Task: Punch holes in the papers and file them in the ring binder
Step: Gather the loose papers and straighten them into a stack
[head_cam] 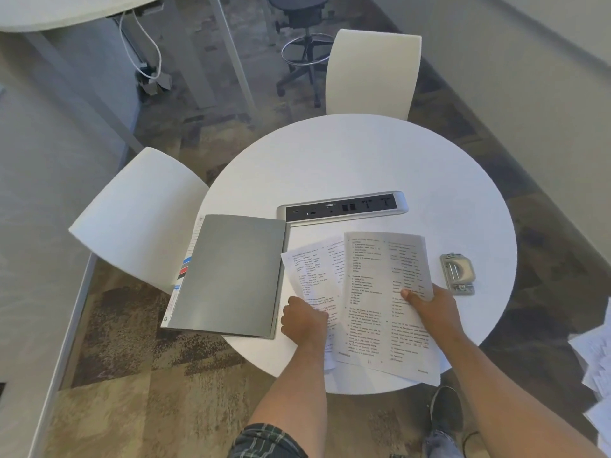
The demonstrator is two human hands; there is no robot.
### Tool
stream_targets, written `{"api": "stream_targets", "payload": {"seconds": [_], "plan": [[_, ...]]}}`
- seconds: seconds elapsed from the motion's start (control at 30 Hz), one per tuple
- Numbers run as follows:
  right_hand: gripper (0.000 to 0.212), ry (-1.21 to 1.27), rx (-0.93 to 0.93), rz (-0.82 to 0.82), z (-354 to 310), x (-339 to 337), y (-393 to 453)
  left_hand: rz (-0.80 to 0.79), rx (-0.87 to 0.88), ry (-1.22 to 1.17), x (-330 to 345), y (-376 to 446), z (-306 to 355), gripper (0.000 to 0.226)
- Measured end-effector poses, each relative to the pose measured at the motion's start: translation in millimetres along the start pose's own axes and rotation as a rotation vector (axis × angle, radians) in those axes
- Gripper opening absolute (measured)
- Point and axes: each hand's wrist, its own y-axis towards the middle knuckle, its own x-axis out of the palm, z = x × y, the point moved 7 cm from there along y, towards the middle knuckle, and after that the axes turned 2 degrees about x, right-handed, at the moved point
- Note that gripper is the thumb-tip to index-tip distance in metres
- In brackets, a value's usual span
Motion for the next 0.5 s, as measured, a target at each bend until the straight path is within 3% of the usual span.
{"api": "stream_targets", "payload": {"seconds": [0.17, 0.37, 0.5], "plan": [[0.018, -0.043, 0.003, -0.012, 2, -3, -3, -0.154, -0.022, -0.297, 3, 9, -1, 0.046], [0.021, -0.078, 0.017, 0.01, 5, -12, -4, -0.289, -0.034, -0.751, -2, 24, 0, 0.071], [0.023, -0.109, 0.032, 0.047, 0, -18, -9, -0.408, 0.008, -0.929, -25, 30, 14, 0.066]]}}
